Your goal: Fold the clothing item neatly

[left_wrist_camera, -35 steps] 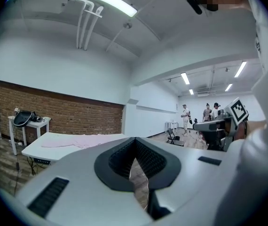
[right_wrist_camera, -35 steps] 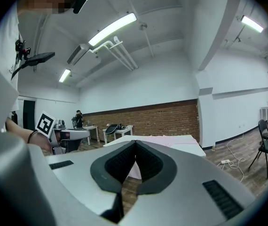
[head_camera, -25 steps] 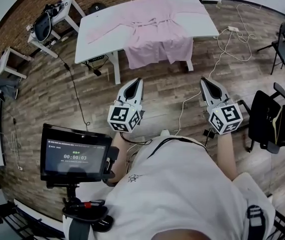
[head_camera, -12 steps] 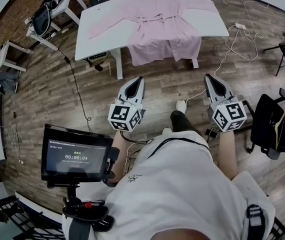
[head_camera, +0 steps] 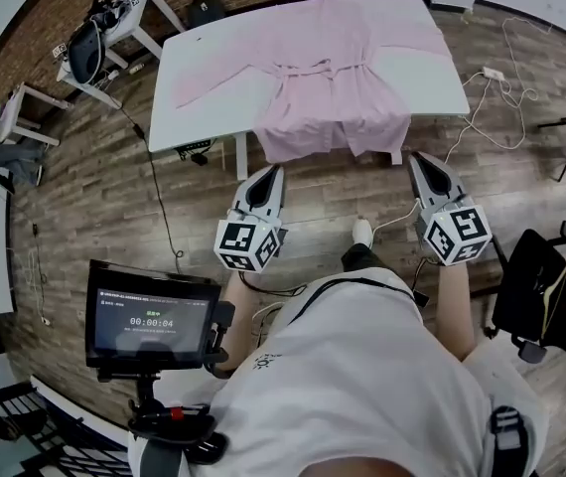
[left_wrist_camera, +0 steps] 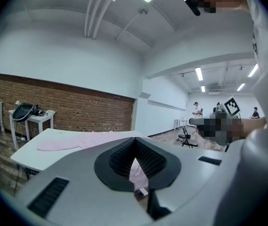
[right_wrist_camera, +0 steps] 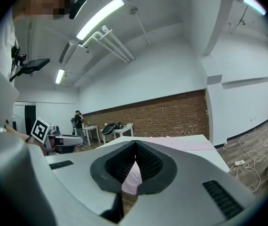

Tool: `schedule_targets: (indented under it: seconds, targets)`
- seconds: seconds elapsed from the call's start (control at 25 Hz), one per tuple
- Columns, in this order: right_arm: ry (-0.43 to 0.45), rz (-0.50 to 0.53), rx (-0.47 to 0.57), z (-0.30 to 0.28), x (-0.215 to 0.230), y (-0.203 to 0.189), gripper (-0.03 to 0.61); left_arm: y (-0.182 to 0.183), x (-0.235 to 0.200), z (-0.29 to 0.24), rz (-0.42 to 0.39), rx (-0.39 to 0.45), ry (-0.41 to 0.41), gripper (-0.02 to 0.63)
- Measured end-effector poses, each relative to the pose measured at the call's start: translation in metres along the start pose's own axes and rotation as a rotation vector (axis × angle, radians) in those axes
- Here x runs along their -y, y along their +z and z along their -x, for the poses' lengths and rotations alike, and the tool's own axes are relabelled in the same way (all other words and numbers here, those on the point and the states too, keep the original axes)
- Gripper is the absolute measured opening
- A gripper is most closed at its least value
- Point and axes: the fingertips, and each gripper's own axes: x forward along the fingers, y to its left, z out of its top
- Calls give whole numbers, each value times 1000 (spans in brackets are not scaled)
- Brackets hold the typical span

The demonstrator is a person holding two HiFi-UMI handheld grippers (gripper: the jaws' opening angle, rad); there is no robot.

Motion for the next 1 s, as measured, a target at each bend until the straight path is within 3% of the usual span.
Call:
schedule_targets:
  seconds: [0.52,1.0]
  targets:
    - [117,5,-31,-111,112,17,2,28,-30,-133,10,-3,105,2]
    - [115,-18,-77,-176,128,12,2,28,-81,-189,36,-26,97,2]
